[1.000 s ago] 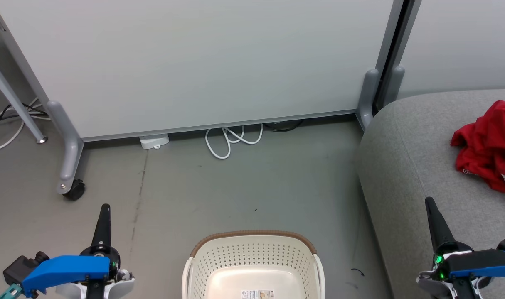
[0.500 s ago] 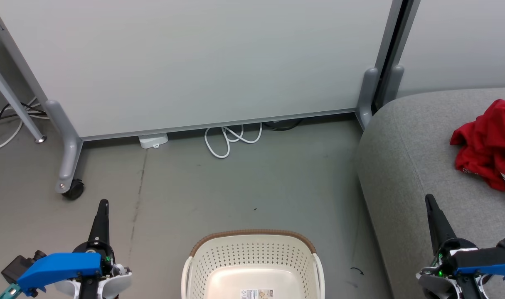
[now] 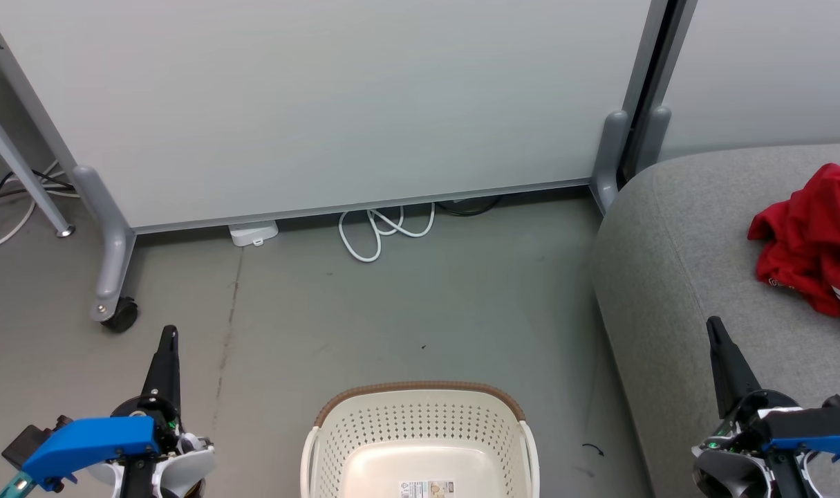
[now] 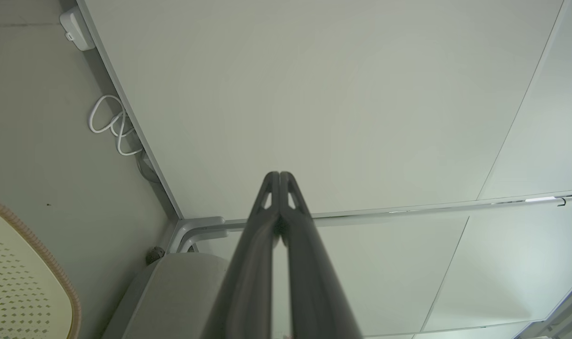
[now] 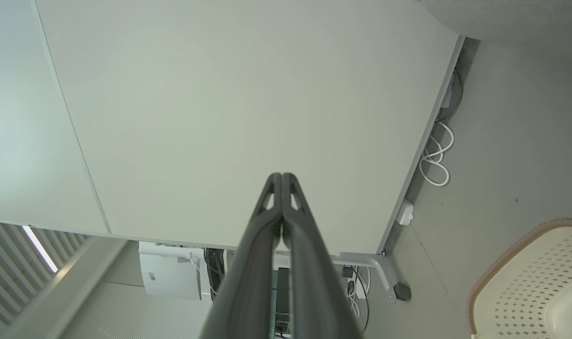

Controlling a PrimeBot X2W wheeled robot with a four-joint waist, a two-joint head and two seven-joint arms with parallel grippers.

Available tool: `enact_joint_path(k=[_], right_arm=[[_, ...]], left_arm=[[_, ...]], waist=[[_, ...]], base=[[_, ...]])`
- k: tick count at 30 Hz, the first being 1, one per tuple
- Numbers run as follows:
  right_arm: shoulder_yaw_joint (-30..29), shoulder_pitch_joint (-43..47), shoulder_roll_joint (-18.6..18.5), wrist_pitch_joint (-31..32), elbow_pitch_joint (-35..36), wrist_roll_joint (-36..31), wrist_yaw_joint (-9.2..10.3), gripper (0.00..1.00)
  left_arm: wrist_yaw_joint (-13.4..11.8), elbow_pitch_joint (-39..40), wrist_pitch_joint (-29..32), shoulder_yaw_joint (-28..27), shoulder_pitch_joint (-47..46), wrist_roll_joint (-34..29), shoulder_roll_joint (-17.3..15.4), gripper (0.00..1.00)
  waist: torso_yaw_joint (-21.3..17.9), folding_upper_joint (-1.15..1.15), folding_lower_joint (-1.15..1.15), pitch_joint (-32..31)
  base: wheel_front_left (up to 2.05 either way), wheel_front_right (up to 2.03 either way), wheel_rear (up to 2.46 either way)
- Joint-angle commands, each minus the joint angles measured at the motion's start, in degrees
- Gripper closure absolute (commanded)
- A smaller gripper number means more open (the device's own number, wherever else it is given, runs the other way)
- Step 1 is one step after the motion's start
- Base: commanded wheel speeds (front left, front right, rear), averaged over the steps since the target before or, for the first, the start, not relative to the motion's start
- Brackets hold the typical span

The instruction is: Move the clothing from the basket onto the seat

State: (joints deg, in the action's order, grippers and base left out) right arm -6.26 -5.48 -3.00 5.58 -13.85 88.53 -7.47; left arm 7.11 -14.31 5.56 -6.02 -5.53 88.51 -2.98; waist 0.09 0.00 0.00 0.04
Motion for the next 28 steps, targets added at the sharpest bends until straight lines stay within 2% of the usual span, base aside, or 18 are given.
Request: enact_joint_path(k=[1,10,28], right_arm=[[-0.2,-0.8,0.1,0.4,-0.1,0.9,-0.04,1.0],[-0.4,-1.1,0.2,1.2,-0.2,4.2,-0.04,1.0],[-0.4,-1.0,0.2,1.2,-0.2,3.9,-0.04,1.0]], left_arm=[[0.5,0.3,0.4,-0.3,-0.8,0.9,0.0,1.0],[0.6,0.4,1.2,-0.7,-1.1,4.2,0.2,1.0],[0.5,0.3,1.2,-0.7,-1.0,3.9,0.1,1.0]], waist=[[0.0,0.0,0.0,0.0],[-0.1,0.0,0.0,0.1],[-0.1,0.0,0.0,0.1]], base=[[0.0,0.0,0.0],[0.0,0.0,0.0],[0.0,0.0,0.0]])
